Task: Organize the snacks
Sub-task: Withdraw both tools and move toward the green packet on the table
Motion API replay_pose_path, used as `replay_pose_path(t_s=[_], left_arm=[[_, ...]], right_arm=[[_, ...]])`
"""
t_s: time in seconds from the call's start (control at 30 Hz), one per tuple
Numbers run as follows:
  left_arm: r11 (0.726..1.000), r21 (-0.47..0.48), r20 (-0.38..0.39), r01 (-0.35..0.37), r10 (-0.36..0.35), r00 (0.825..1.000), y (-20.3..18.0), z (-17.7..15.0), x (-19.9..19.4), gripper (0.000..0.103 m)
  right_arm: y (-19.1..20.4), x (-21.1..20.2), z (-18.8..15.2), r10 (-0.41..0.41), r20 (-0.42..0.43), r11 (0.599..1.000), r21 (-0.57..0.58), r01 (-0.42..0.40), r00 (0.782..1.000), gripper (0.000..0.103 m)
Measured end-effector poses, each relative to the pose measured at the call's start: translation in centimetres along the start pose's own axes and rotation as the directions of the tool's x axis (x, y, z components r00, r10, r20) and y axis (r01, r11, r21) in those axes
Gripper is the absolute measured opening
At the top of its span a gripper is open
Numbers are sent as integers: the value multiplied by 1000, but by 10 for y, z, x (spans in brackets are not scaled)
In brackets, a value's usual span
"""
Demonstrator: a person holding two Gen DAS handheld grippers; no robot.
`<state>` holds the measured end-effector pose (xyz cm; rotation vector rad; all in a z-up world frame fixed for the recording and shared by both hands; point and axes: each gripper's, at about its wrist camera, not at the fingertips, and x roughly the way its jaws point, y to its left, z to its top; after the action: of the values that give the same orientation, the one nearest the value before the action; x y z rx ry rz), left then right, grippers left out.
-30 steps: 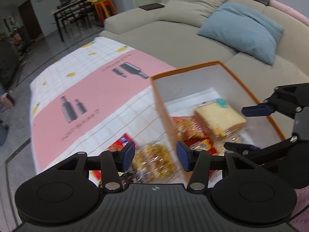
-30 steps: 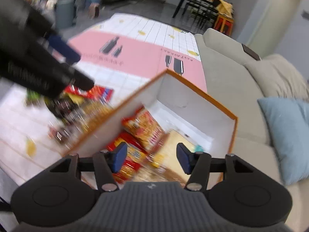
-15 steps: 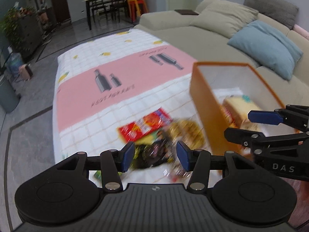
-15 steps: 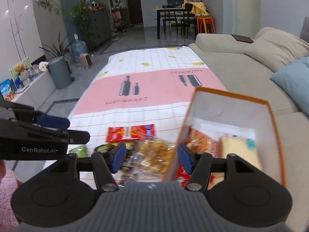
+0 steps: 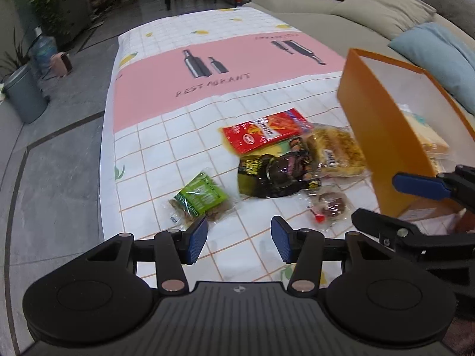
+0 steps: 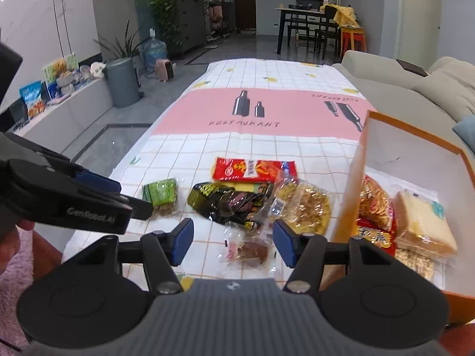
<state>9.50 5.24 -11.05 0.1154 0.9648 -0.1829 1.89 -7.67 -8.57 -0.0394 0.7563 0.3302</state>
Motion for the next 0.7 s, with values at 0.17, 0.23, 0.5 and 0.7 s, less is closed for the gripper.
replay_pose_path(t_s=[0.17, 0.23, 0.5, 0.7], left_arm=[[1000, 0, -12, -21, 21, 1000, 6, -4, 15, 59], [998, 46, -12, -33, 34, 999, 6, -3, 24, 59], [974, 219, 2, -50, 51, 999, 13, 6, 49, 59], [950, 302, -10, -80, 87, 996, 11, 5, 70, 59]], right_arm=[[3, 19, -3, 1, -40, 1000, 2, -1, 999, 58], [3, 26, -4, 0, -53, 1000, -1, 0, 999, 58], [8, 64, 3, 17, -82, 994, -102, -25, 996, 59], [10, 83, 1, -20, -110, 994, -108, 8, 994, 62]])
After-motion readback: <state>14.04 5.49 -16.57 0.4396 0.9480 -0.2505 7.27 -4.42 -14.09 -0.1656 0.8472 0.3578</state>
